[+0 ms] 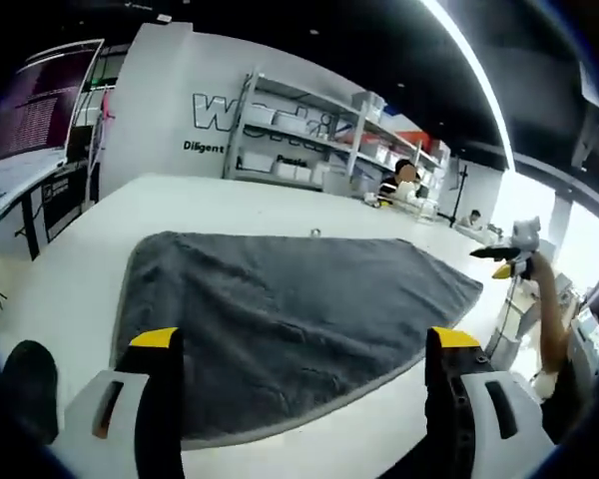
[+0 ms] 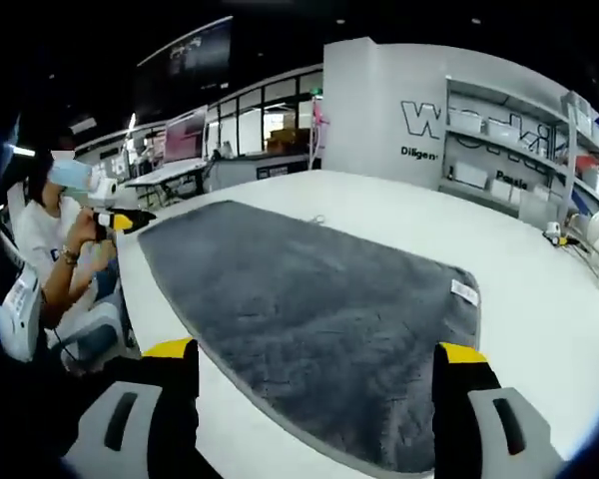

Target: Open the folded towel by lifting each exposed corner and separating the folded layers until the towel lies flat within the target outline without major curled edges

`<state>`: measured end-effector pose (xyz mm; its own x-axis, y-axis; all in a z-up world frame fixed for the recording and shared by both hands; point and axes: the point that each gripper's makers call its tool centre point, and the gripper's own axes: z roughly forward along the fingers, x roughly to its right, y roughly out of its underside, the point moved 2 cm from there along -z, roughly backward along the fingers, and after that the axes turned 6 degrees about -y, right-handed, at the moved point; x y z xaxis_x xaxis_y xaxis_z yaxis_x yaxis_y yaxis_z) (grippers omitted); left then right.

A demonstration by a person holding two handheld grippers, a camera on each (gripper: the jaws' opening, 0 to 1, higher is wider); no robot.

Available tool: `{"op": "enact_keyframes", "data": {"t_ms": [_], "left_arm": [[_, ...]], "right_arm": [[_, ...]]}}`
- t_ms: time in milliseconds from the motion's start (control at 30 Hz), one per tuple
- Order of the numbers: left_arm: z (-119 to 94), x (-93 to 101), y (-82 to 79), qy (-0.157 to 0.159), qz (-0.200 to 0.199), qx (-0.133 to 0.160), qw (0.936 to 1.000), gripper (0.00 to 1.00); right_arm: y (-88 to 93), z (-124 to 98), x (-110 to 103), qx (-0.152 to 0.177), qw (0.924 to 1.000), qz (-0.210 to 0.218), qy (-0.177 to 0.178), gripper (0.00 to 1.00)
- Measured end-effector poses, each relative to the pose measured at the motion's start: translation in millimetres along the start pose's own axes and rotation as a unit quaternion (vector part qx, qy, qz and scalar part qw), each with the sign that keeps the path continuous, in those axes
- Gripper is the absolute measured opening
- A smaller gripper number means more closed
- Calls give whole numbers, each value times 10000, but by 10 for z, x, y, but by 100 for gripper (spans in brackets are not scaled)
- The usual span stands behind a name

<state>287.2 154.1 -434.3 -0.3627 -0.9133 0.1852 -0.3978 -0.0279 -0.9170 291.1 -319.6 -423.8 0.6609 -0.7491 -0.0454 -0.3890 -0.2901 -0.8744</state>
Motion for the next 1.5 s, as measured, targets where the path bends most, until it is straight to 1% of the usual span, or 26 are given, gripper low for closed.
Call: {"op": "enact_keyframes", "data": {"t_ms": [133, 233, 367, 467, 633, 767, 1000, 1267, 1500], "left_arm": [[-108, -3, 57, -89, 8, 14, 10000, 99], [-169, -33, 72, -173, -25, 58, 9998, 99], [-216, -59, 72, -221, -28, 95, 9997, 99], [-228, -53, 51, -203, -71, 143, 9997, 99], [-234, -22, 23, -150, -42, 156, 9998, 99], [-242, 20, 4, -89, -16, 165, 9998, 99], [-266, 10, -33, -147, -17, 205, 9997, 99], [-265, 33, -33, -82, -18, 177, 9998, 99], [-251, 62, -65, -26, -64, 251, 9997, 99]], "right_arm": [[77, -29, -35, 16, 10000, 48, 83, 99], [111, -36, -72, 26, 10000, 75, 61, 99], [86, -87, -87, 94, 9999, 72, 90, 99], [26, -124, -101, 170, 9998, 16, 134, 99], [-10, -111, -171, 168, 9998, -45, 66, 99], [-29, -113, -170, 186, 9998, -60, 94, 99], [2, -99, -152, 154, 9998, 10, 96, 99], [25, -97, -127, 116, 9999, 58, 108, 99], [58, -81, -125, 74, 9999, 74, 99, 99]]}}
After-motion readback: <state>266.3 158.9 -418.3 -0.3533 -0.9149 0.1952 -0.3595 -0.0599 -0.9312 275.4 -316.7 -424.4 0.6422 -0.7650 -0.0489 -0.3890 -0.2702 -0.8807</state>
